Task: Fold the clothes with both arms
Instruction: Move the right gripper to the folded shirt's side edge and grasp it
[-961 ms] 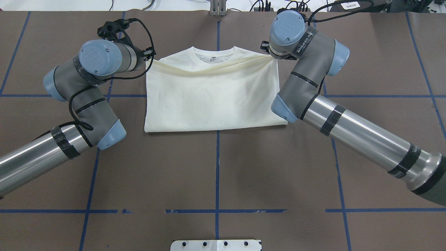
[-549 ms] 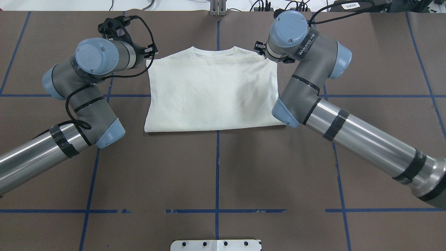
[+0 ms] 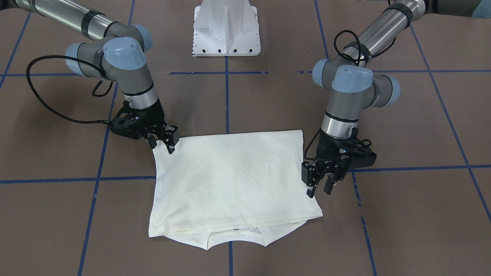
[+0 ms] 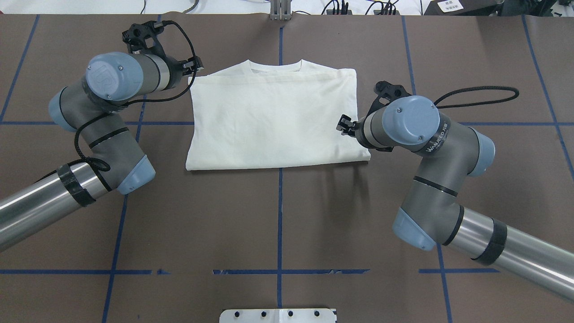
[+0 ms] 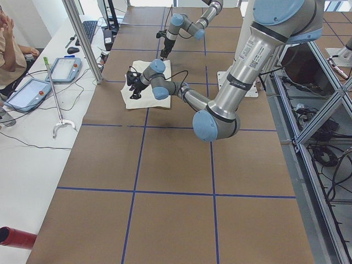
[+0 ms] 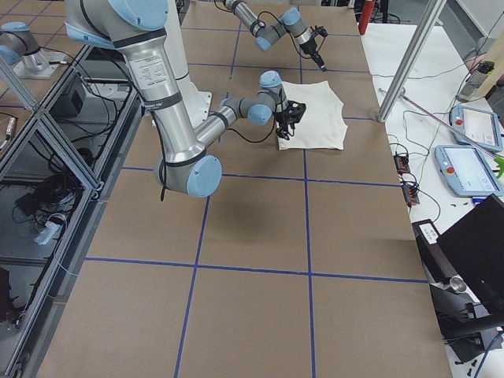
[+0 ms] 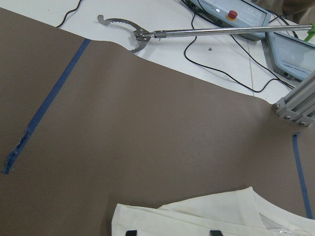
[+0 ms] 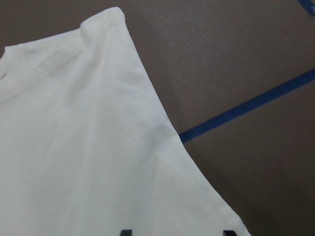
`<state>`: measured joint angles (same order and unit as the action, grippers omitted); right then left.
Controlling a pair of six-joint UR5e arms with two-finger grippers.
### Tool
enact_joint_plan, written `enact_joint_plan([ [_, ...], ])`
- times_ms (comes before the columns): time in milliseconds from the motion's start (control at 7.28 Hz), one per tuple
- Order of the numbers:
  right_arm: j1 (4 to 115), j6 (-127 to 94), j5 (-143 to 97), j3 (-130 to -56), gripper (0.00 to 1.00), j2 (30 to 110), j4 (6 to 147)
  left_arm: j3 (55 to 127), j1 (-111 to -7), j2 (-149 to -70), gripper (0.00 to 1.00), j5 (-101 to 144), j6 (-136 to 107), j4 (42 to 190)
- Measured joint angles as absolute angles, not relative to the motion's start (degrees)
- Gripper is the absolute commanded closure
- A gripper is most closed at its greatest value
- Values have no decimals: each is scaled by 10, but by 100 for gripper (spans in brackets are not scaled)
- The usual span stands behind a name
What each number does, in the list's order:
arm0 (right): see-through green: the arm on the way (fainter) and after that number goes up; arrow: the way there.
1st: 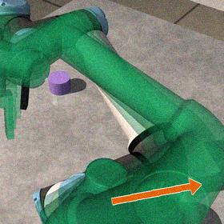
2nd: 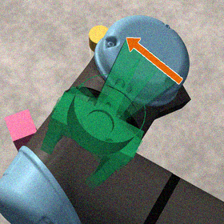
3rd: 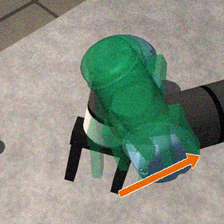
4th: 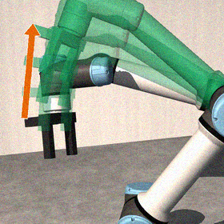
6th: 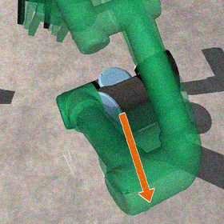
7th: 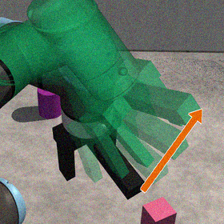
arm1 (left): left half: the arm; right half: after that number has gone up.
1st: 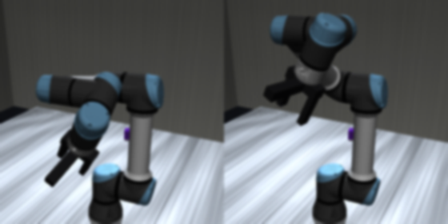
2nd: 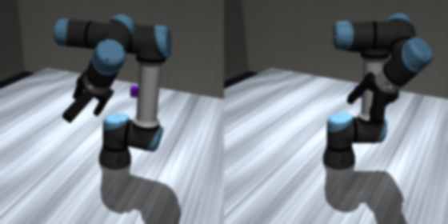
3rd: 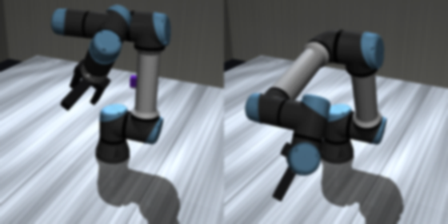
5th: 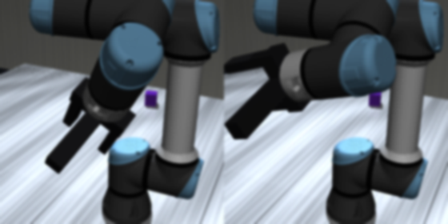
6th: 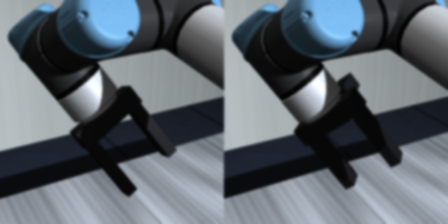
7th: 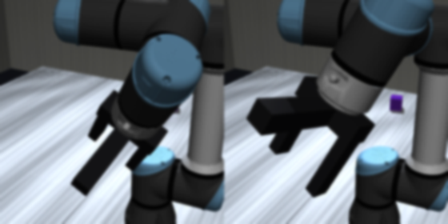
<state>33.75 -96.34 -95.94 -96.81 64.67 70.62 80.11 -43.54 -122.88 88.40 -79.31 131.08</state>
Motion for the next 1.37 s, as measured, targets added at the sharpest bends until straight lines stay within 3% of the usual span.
enact_joint_plan([
  [687,319,-1070,-953,-977,37,692,705,801,-425,-1228,35,880,-794,1315],
  [824,319,-1078,-952,-975,45,693,706,803,-423,-1228,35,879,-795,1314],
  [961,318,-1081,-951,-974,90,693,706,806,-422,-1227,35,878,-795,1312],
  [1099,317,-1082,-950,-973,100,693,706,808,-421,-1227,35,877,-795,1312],
  [1373,317,-1084,-950,-974,100,692,706,808,-421,-1226,35,874,-794,1311],
])
